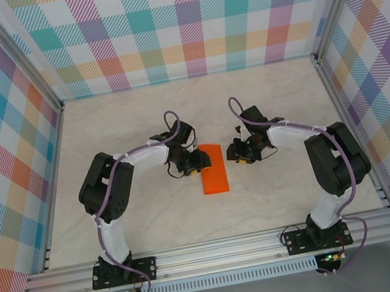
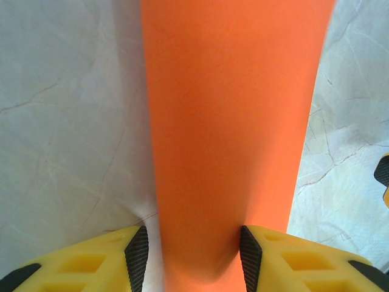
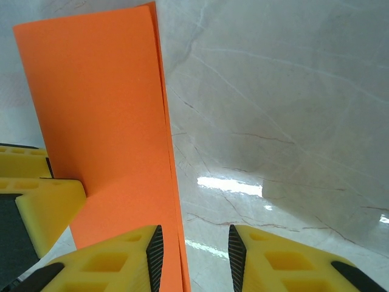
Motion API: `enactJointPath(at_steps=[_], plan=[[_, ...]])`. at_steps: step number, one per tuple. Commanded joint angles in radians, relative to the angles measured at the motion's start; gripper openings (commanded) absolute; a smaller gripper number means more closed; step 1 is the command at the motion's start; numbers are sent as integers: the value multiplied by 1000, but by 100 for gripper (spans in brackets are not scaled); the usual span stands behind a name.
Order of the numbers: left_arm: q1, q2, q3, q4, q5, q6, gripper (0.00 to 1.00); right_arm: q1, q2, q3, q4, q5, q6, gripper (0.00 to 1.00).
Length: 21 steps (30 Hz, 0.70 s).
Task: Fold a paper plane with a square sheet of paper (fold left side to right side)
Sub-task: First fold in half a square sheet of paper at the center of the table, then hold the square sheet of paper at the center of the table.
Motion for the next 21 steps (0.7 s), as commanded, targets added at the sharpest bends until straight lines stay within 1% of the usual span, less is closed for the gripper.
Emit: enactJointPath(at_steps=[1, 8, 21], plan=[[-21, 28, 18, -30, -9, 2, 47, 6, -20, -14, -6, -23, 3, 36], [-24, 38, 20, -32, -9, -14, 47, 7, -25, -14, -4, -28, 7, 36], [-28, 54, 33, -45, -17, -10, 47, 21, -27, -19, 11, -42, 21, 32]])
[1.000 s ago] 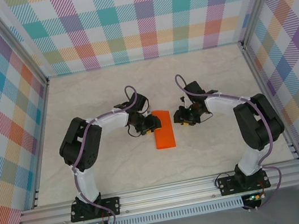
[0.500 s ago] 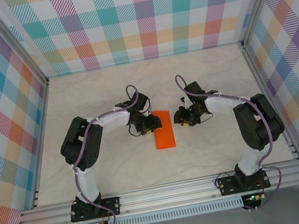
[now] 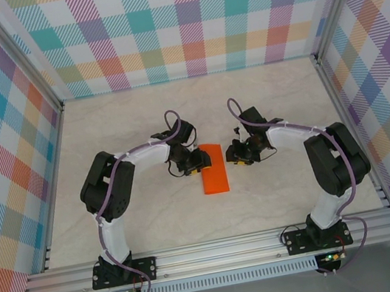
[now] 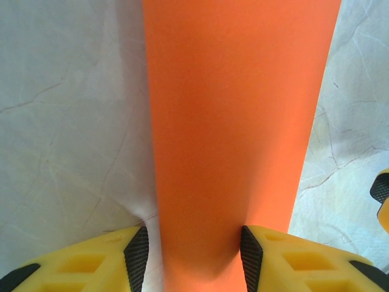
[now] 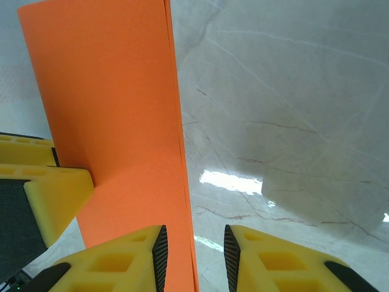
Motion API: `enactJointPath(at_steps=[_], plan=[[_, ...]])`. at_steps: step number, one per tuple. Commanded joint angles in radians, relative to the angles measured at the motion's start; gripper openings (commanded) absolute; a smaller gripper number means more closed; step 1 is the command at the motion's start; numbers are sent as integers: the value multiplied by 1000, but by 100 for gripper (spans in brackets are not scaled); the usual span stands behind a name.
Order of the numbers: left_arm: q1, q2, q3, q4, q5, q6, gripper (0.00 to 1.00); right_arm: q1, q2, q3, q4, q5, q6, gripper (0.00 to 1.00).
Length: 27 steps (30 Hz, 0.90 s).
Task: Fold a paper plane with a square sheet of paper (fold left side to right side)
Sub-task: Hold the square sheet of paper at the center of the table.
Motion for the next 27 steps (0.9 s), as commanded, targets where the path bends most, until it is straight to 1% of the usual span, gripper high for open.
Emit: enactJointPath(at_steps=[1, 7, 13, 20, 27], plan=[[-26, 41, 8, -16, -11, 3, 47, 7, -27, -15, 9, -20, 13, 32], [-29, 50, 10, -20, -17, 2, 47, 7, -37, -11, 3, -18, 13, 32], [-30, 56, 13, -24, -18, 2, 47, 8, -44, -20, 25, -42, 25, 28], [-32, 61, 17, -28, -21, 5, 48, 10, -44, -20, 30, -42, 27, 25], [-35, 67, 20, -33, -22, 6, 48, 11, -41, -18, 30, -42, 31, 24]])
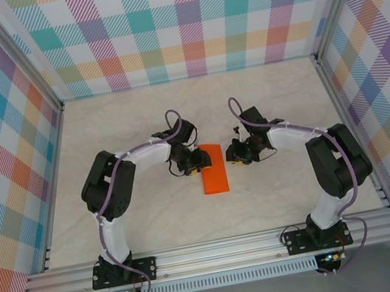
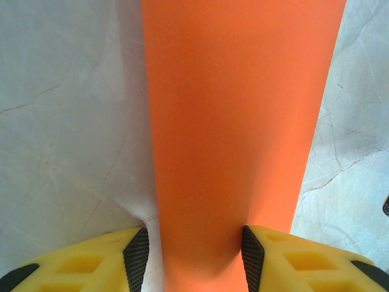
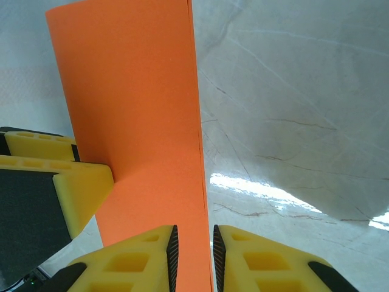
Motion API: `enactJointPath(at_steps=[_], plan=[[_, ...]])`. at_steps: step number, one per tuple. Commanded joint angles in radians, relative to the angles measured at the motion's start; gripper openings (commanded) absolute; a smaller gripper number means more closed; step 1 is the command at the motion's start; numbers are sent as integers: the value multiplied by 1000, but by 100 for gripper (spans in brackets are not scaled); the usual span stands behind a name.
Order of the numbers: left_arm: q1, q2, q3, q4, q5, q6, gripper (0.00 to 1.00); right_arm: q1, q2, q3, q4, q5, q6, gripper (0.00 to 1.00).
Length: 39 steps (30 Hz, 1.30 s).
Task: Fold a paper plane with a square sheet of paper (fold left side to right side)
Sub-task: Hold the square sheet of paper at the center of the table.
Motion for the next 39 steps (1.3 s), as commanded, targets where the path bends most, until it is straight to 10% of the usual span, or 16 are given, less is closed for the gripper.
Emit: enactJointPath(at_steps=[1, 39], plan=[[-33, 55, 0, -11, -15, 6, 48, 11, -23, -8, 7, -20, 10, 24], [-37, 66, 6, -16, -16, 9, 49, 51, 150, 13, 81, -69, 38, 6]])
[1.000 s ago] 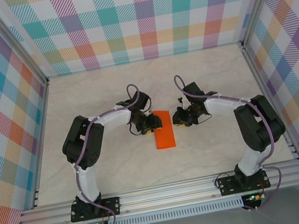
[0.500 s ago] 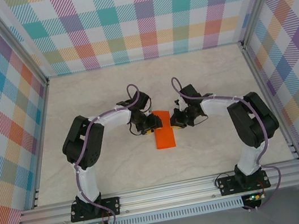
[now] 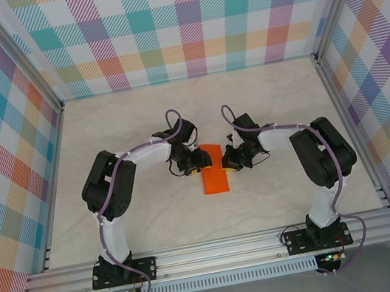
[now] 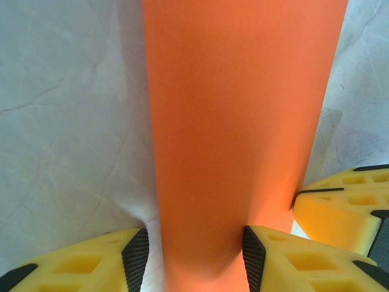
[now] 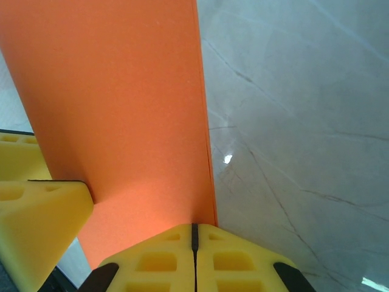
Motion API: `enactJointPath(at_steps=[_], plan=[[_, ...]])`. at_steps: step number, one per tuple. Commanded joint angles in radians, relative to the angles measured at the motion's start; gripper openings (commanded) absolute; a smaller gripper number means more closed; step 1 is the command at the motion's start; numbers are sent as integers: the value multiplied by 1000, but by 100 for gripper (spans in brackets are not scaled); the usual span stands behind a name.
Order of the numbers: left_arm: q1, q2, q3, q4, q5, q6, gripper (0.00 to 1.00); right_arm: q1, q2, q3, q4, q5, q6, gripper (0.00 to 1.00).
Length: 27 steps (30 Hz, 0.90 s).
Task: Fold a paper plane with a square sheet of paper (fold left side to right side)
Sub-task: Hold the square sheet of paper at the center of the table.
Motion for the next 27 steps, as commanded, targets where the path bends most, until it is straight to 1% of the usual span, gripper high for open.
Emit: enactJointPath(at_steps=[1, 6, 12, 21, 27], plan=[[-35, 62, -2, -8, -12, 11, 49, 11, 20, 18, -27, 14, -16, 6], [-35, 60, -3, -9, -11, 10, 49, 11, 24, 23, -67, 40, -29, 6], [-34, 21, 0, -20, -28, 18, 49, 12, 56, 25, -90, 48, -43, 6], [-35, -100, 23, -50, -51, 44, 54, 12, 88, 26, -132, 83, -63, 6], [-33, -190, 13, -59, -90, 43, 56, 12, 90, 29, -156, 105, -74, 6]])
